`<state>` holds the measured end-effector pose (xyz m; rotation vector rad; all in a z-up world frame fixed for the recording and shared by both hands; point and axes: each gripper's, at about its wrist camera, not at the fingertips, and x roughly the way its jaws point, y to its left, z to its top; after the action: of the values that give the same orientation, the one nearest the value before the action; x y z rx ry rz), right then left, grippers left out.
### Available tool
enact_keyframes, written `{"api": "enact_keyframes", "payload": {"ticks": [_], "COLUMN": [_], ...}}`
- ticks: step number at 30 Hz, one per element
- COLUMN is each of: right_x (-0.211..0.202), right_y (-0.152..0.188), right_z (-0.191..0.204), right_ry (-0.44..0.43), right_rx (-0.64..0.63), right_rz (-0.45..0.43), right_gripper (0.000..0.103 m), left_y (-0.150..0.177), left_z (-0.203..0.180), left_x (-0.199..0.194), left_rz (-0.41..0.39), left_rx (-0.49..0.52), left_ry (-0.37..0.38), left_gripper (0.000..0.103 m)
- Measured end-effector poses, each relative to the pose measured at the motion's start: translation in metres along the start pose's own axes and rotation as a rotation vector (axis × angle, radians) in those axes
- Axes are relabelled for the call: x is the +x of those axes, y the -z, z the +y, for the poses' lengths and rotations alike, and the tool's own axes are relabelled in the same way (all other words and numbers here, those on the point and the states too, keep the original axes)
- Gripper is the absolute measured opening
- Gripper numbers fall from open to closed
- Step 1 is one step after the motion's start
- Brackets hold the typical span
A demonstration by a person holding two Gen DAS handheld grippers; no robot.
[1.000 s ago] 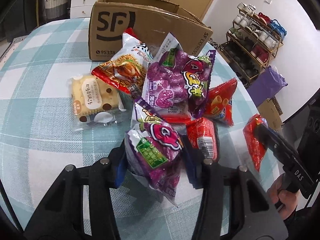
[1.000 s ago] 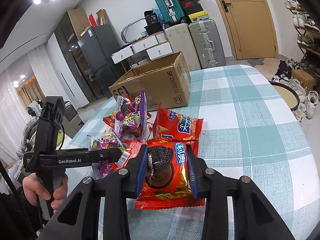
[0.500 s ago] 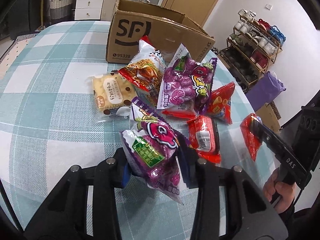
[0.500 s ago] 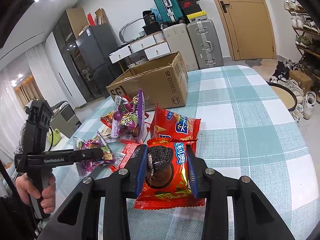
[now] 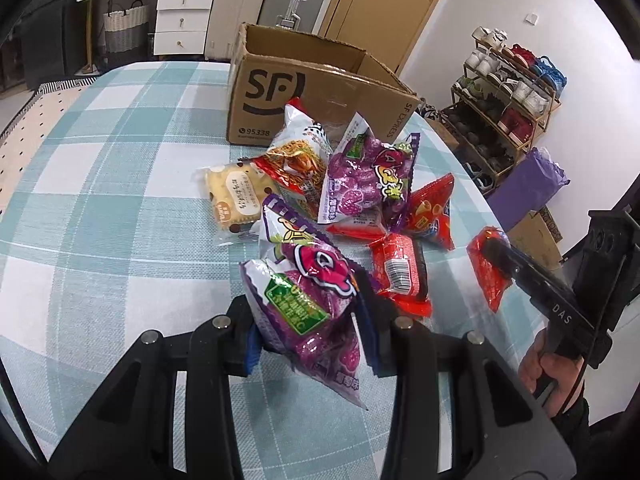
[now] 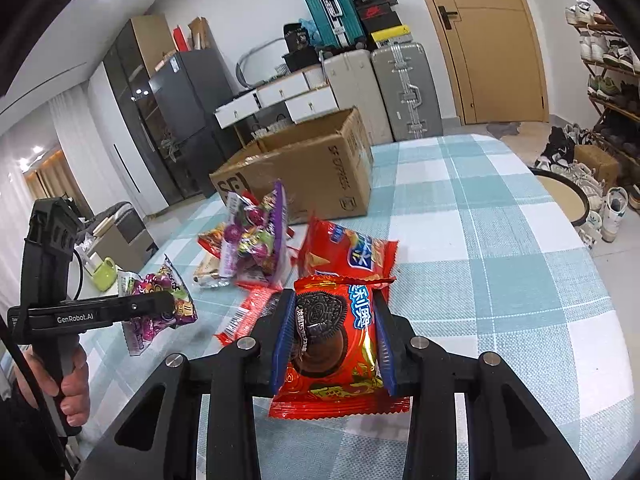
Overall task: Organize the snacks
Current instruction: 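Lift the purple bag and red cookie pack and carry both toward the cardboard box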
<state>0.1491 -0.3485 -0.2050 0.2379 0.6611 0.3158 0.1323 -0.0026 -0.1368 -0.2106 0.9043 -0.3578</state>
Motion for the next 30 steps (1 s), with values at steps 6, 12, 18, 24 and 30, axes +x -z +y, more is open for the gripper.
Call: {"api": "enact_keyframes", "payload": {"ticks": [6, 12, 18, 24, 30], "right_x": [-0.008, -0.033, -0.056, -0.082, -0.104], "right_y": [-0.006, -0.028, -0.046, -0.064, -0.08], "right_z": [0.016, 0.049, 0.073, 0.097, 0.114], "right_ry": [-0.068, -0.128, -0.201, -0.237, -0.256], "right_rx": [0.02, -0.035, -0.027, -0.044, -0.071], "right_rz": [-0.012, -0.056, -0.089, -0.127, -0.153], "right_gripper": [0.036, 0.036, 0.036, 0.036, 0.036], "left_y": [0.0, 0.0, -0.003, -0.012, -0.027], "left_z": [0.006, 0.011, 0.014, 0.008, 0.005], "left_x": [-0.026, -0.057, -0.093, -0.128, -0.161], "left_rz": [-0.035, -0.075, -0.127, -0.173, -0.19], "left_rx": [0.011, 0.017, 0.023, 0.058, 0.047], "left_ry": [-0.014, -0.013, -0.008, -0.004, 0.061], "left_gripper": [0.036, 0.036, 0.036, 0.036, 0.036]}}
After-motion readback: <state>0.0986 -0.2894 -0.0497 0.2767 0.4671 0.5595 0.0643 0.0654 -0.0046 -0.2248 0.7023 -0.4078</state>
